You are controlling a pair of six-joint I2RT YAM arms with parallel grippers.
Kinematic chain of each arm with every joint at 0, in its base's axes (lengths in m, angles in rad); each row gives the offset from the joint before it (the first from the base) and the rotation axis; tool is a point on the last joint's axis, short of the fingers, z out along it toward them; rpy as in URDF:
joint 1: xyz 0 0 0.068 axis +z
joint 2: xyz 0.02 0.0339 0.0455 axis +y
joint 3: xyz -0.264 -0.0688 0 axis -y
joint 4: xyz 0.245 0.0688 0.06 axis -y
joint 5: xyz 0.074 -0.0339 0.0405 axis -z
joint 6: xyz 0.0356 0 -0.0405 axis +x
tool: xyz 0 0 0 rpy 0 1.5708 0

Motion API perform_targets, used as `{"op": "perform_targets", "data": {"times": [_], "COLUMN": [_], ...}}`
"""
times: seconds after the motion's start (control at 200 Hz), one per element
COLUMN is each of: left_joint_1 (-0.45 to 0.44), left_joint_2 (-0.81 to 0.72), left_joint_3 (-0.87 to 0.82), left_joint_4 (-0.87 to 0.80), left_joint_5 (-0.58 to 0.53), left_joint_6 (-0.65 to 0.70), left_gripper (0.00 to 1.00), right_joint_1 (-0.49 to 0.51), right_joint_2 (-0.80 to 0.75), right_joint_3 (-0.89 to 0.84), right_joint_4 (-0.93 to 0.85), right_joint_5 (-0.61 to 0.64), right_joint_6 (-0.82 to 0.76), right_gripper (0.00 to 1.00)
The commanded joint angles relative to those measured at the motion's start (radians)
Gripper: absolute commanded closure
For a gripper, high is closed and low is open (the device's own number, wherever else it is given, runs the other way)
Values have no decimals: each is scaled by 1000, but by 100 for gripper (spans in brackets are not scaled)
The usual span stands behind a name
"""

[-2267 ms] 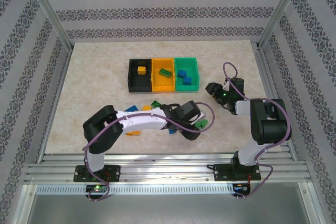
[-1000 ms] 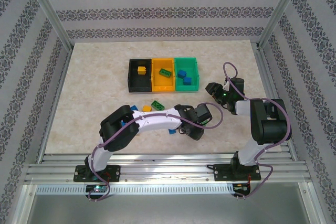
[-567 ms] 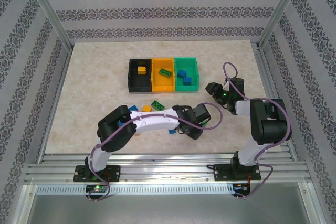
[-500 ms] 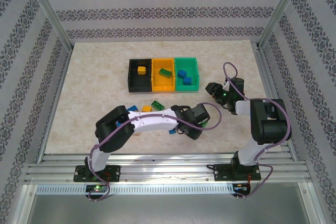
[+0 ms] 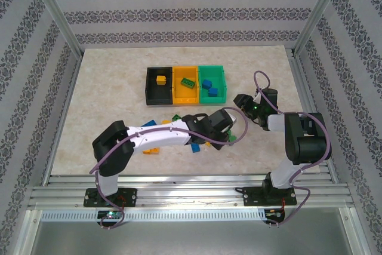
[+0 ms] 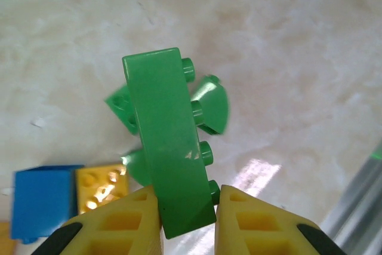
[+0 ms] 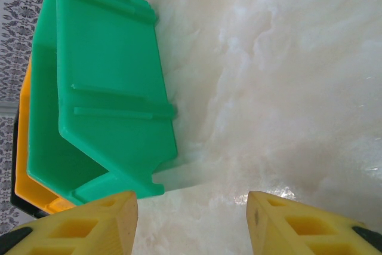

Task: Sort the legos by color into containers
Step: Place the lego in the container.

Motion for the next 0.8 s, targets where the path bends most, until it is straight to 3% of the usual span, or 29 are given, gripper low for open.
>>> {"op": "perform_targets", "data": {"times": [0.0,0.43,0.66,0.794], "left_joint_1": [61,350,457,508], "left_joint_2": [-48,-72,-30,17], "left_joint_3": [-13,-18,-22,42], "left_joint_4": [40,150,237,217], "left_joint_5": [-55,-6,-1,6], "left_joint_6": [66,138,140,134], "left_gripper": [78,77,76,69], "right_joint_1": [-7,-6,-5,-5], "right_joint_2": [6,0,-1,-2], "right_joint_3": [-11,-12,-8,-9], "right_joint_4": [32,27,18,19], "right_joint_5": [-13,-10,-6,-9], "right_joint_6": [1,-10,-21,-19], "right_gripper": [48,48,48,48]}}
